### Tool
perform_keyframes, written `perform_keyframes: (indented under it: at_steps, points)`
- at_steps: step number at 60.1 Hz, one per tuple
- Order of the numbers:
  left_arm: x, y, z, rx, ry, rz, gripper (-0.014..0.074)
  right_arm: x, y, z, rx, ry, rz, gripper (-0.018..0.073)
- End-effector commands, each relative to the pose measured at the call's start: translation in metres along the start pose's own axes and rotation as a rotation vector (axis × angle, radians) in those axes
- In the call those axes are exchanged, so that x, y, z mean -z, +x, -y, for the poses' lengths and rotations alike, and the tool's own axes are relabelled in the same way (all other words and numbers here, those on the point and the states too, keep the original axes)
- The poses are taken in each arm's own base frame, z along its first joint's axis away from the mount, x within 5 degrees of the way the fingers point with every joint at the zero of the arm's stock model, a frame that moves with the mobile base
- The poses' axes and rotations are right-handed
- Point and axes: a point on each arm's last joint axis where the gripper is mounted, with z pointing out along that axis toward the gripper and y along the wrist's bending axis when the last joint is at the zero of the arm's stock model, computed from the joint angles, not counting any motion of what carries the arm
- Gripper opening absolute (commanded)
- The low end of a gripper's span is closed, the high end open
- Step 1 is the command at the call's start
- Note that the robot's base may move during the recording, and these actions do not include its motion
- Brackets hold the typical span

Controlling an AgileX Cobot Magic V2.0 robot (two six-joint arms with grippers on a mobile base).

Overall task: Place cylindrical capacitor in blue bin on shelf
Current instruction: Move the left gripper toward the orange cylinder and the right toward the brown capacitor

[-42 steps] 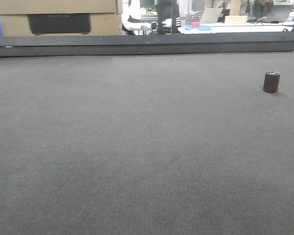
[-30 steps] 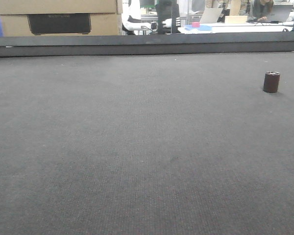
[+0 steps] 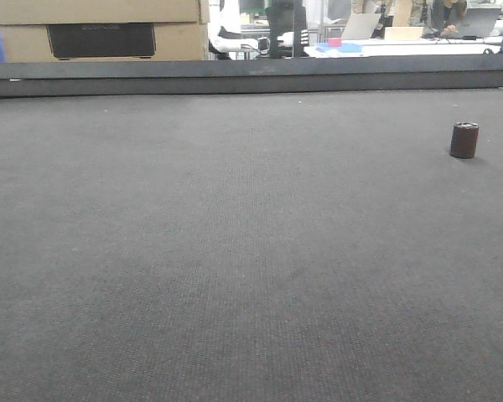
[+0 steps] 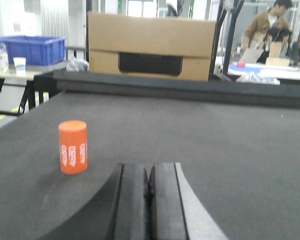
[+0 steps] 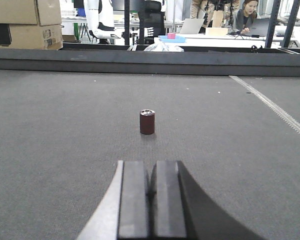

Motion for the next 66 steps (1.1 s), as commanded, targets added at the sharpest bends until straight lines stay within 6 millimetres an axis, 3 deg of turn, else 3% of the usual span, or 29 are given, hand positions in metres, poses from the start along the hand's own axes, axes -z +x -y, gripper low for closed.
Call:
perform_keyframes:
  at_steps: [1,14,17,29,33,37,44,50,60,66]
  points:
    - [0.0,-0.005,0.0,0.008,0.002,0.052,-0.0111,0.0,-0.003,0.0,0.005,0.0,0.032,-0.0154]
    - [0.002,-0.016,0.001,0.008,0.011,0.165,-0.0111,0.001,-0.015,0.0,0.0,0.005,0.161,-0.0154]
    - [0.003,-0.028,0.001,0.008,0.01,0.185,-0.0111,0.002,-0.019,0.001,-0.003,0.006,0.195,-0.0154]
    - [0.004,-0.091,0.002,-0.045,-0.013,0.108,-0.0108,0.026,-0.092,-0.003,-0.001,-0.01,0.319,-0.0137]
    - [-0.001,-0.108,0.001,-0.054,-0.024,0.048,-0.007,0.032,-0.115,-0.004,0.0,-0.015,0.314,-0.005]
    - [-0.01,-0.123,0.001,-0.055,-0.031,-0.006,0.0019,0.029,-0.134,-0.005,0.0,-0.016,0.306,0.0109]
    - [-0.03,-0.139,0.001,-0.055,-0.035,-0.071,0.0237,0.01,-0.151,-0.006,-0.001,-0.013,0.262,0.0427]
    - [-0.047,-0.141,0.001,-0.056,-0.035,-0.121,0.0412,-0.017,-0.151,-0.005,0.012,-0.004,0.205,0.0561]
    - [-0.06,-0.135,0.005,-0.056,0.011,-0.176,0.059,-0.07,-0.137,-0.003,0.014,0.008,0.079,0.0568]
    - [-0.061,-0.134,0.007,-0.056,0.028,-0.18,0.0601,-0.107,-0.117,-0.002,0.014,0.015,-0.036,0.0568]
